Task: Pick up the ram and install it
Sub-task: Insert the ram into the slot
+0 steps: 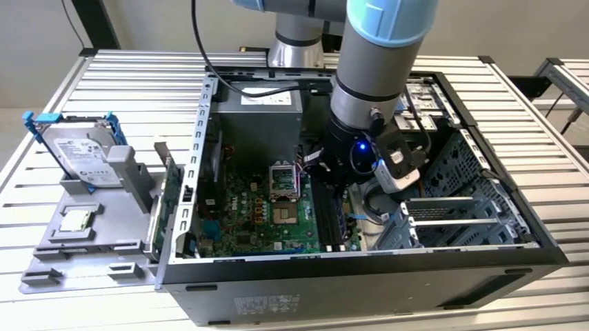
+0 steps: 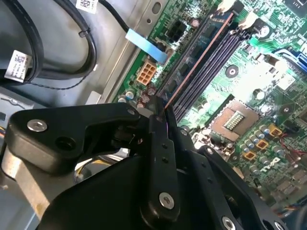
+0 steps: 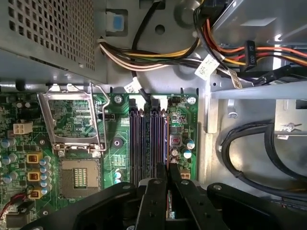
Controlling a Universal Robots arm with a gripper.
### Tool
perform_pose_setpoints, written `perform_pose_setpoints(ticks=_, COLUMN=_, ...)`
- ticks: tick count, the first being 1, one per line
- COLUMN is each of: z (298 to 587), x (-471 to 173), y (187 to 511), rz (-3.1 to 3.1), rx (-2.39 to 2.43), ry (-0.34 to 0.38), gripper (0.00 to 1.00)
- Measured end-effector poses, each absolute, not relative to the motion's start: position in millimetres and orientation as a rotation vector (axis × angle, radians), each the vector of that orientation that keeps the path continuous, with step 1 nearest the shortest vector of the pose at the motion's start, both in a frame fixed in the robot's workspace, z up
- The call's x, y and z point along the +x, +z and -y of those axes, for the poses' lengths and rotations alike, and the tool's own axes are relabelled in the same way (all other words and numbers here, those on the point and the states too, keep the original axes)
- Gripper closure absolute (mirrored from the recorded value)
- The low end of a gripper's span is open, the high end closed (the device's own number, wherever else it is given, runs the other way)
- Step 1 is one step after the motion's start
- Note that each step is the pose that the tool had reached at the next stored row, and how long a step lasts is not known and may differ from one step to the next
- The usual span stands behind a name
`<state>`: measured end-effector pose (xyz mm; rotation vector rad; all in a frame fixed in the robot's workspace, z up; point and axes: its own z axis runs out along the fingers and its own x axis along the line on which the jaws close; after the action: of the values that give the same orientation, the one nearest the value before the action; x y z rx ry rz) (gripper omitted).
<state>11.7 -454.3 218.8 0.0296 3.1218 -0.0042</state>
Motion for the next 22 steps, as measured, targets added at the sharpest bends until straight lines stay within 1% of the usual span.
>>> perform_pose_setpoints(ticks=8, z=454.0, x=11.3, y=218.6, rz=-3.123, rx=0.03, ry=-0.001, gripper=1.0)
perform_pose_setpoints(ticks=12, z=454.2, x=11.2, y=223.7, rz=-3.126, rx=0.03, ry=-0.002, gripper=1.0)
perform_pose_setpoints(ticks=22, z=454.2, x=9.8, y=219.7, rz=-3.127, rx=0.03, ry=-0.003, gripper=1.0)
